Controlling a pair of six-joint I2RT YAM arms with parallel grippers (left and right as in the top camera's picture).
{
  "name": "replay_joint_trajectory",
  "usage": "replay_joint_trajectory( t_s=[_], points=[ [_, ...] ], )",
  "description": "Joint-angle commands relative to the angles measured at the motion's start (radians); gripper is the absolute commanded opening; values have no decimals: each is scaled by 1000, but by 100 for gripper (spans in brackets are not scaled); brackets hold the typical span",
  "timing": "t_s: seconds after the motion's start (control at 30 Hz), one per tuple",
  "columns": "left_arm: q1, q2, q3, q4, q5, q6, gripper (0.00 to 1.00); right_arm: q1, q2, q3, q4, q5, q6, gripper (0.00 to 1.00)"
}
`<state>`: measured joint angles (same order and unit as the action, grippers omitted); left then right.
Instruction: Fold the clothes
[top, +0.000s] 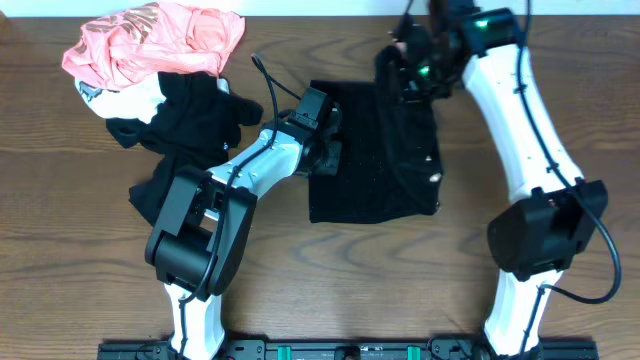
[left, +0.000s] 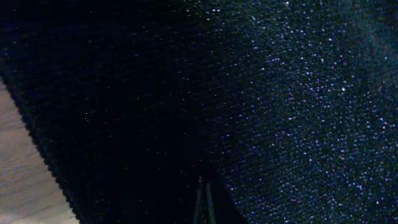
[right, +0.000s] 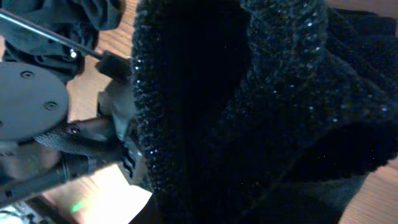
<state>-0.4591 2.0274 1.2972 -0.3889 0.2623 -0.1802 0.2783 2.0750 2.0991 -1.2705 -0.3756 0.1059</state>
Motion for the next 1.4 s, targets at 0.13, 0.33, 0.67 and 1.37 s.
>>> replay_joint_trajectory(
  t_s=[0.13, 0.33, 0.67, 1.37],
  points=[
    [3, 32, -13, -22, -27, -1, 6, 75, 7, 23, 18, 35, 71, 1],
    [15, 15, -10, -68, -26, -9, 7, 77, 34, 18, 18, 27, 74, 1],
    [97, -114, -8, -201, 45, -69, 7, 77, 39, 18, 22, 27, 73, 1],
    [157, -447, -8, -220, 40, -72, 8, 175, 72, 14, 77, 31, 73, 45]
  ],
)
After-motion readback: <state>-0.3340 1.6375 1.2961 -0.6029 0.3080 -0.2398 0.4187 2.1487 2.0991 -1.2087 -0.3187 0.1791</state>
